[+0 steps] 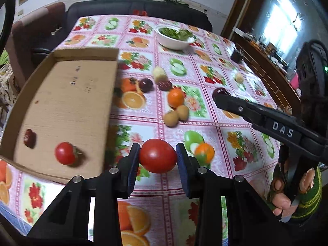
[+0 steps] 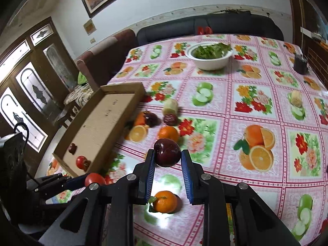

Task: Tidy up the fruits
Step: 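Carry the large tomato with the left gripper while the right gripper carries the plum to the tray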

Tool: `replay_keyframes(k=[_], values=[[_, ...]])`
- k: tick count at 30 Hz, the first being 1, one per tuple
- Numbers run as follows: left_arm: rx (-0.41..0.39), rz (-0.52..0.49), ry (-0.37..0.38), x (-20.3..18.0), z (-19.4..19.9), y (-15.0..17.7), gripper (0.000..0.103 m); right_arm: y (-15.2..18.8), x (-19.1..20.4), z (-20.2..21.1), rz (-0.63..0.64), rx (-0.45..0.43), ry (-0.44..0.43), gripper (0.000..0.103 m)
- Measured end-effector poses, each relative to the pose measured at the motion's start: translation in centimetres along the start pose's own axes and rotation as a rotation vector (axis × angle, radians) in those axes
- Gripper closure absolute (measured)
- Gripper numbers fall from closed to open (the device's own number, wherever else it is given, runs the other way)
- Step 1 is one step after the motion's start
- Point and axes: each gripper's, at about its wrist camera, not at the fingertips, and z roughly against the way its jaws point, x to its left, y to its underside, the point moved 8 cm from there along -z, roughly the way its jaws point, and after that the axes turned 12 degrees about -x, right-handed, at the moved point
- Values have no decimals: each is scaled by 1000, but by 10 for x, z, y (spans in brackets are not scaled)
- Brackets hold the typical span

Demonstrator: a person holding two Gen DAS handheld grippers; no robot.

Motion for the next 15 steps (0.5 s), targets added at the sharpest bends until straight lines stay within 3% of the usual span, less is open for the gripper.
replay_keyframes(k=[15], values=[[-65,92,-147,80,24,-15,70,-3,55,-8,42,9,-97,77]])
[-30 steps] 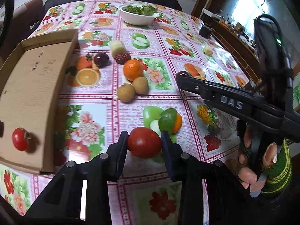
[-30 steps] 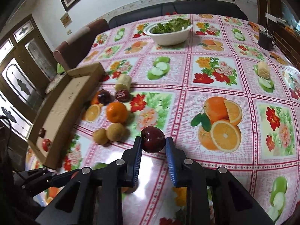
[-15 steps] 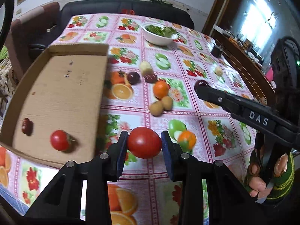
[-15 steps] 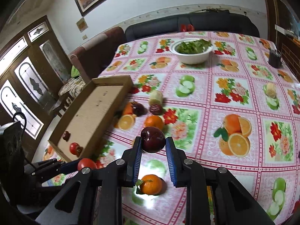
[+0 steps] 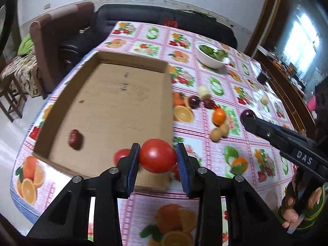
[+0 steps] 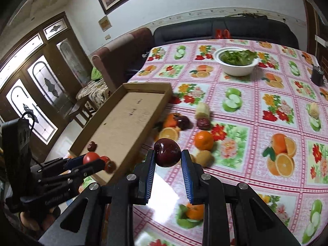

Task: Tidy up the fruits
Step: 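Carry the large tomato with the left gripper while the right gripper carries the plum to the tray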

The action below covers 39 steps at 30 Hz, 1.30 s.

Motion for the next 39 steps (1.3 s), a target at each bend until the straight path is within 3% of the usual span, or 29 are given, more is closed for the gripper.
replay_keyframes(k=[15,25,39], values=[[-5,74,-83,58,-7,-5,70,-1,53,-31,44,39,-88,77],[13,90,-109,75,-19,-2,70,4,88,-65,81,89,-140,78],[27,101,-136,94,-43,-13,70,17,105,-121,108,175,-153,77]])
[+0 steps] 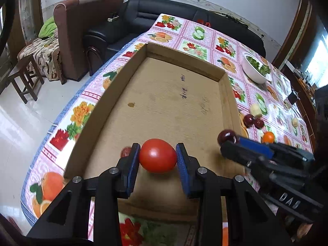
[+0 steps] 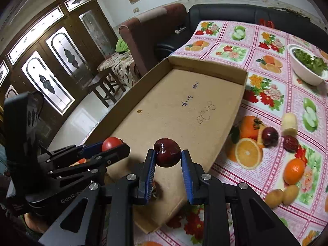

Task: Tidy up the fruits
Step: 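Carry the large tomato with the left gripper while the right gripper carries the plum to the tray, then open both grippers to release the tomato and plum into the tray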

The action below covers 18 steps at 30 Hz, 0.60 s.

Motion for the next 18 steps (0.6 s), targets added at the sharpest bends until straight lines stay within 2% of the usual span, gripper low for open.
replay_keyframes(k=[5,10,13,18], values=[[0,-20,-49,7,-14,-7,70,7,3,-19,27,42,-2,77],[42,-48,-76,7,-29,1,70,17,6,-35,65,89,14,77],[41,-71,-96,6,-31,3,70,21,6,-40,87,108,19,77],[44,-71,-97,6,-31,4,70,23,7,-42,114,118,18,75]])
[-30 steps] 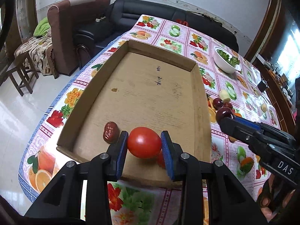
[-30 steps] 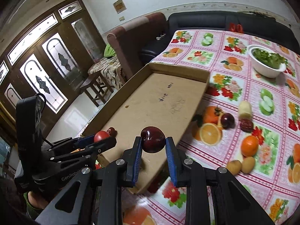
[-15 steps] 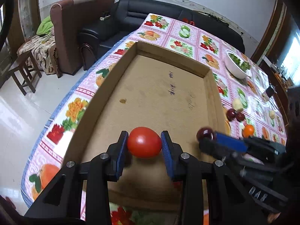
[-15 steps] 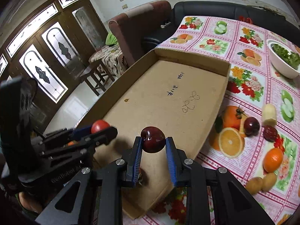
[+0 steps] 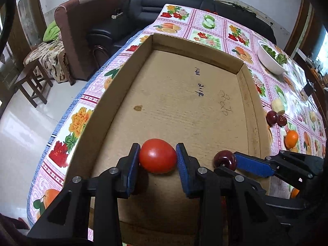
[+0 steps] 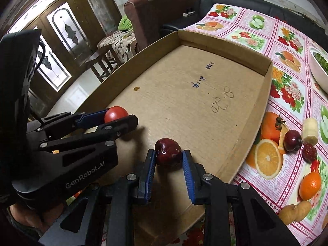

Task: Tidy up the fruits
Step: 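Open both grippers to release the tomato and plum into the tray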

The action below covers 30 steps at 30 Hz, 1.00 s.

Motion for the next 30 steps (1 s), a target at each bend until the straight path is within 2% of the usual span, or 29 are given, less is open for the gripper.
replay_keyframes(k=[4,9,20,30], values=[[12,15,7,1,-1,1,63,0,-1,1,-8,2,-8,74],[-4,18,3,1,7,-1,58,-2,4,8,18,-8,-4,61],[-60,31,-4,-4,43,-8,55,0,-4,56,-28,-88,-4,61],[-89,11,13,-34,70,-7,55,7,-43,125,-108,-174,63,60]])
